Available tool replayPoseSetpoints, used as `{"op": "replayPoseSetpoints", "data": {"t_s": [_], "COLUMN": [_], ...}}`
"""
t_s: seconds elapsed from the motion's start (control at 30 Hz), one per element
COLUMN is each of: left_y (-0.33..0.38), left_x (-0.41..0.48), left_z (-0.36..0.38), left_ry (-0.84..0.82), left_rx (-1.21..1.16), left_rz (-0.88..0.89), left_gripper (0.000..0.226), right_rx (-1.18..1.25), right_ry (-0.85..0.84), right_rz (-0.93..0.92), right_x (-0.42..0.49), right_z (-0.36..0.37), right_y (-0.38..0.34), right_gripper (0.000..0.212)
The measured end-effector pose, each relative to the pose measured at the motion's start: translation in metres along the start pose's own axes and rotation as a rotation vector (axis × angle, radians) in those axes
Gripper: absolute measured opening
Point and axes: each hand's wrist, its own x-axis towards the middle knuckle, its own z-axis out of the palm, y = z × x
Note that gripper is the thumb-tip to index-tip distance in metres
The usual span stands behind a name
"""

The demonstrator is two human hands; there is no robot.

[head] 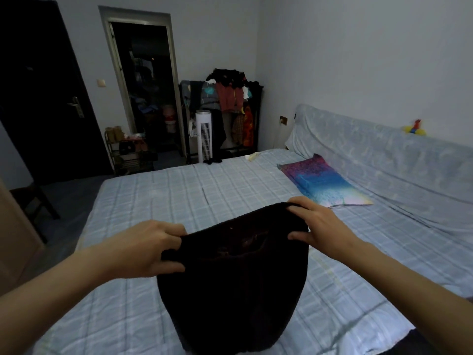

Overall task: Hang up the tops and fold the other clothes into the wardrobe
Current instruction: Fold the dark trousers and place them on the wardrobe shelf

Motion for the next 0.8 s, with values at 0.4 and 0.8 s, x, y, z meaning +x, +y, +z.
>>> {"op": "replayPoseSetpoints", "data": {"t_s": [0.4,0.8], "left_y": [-0.017,-0.025], "left_x": [-0.017,0.012], "left_z": [-0.036,-0.101], "left_ry": [0.415,0.721], "left_rx": [-0.022,0.043], "left_rz": [-0.040,-0.385], "left_gripper": [0.011,0.042], "right_rx": [-0.115,0.074], "right_ry": [-0.099,0.521], "right_rz": [-0.053,-0.048], "right_x": [0.014,0.088], "right_z": [0.004,-0.039], "right_y": [0.001,0.011], "right_gripper": [0.053,0.014]}}
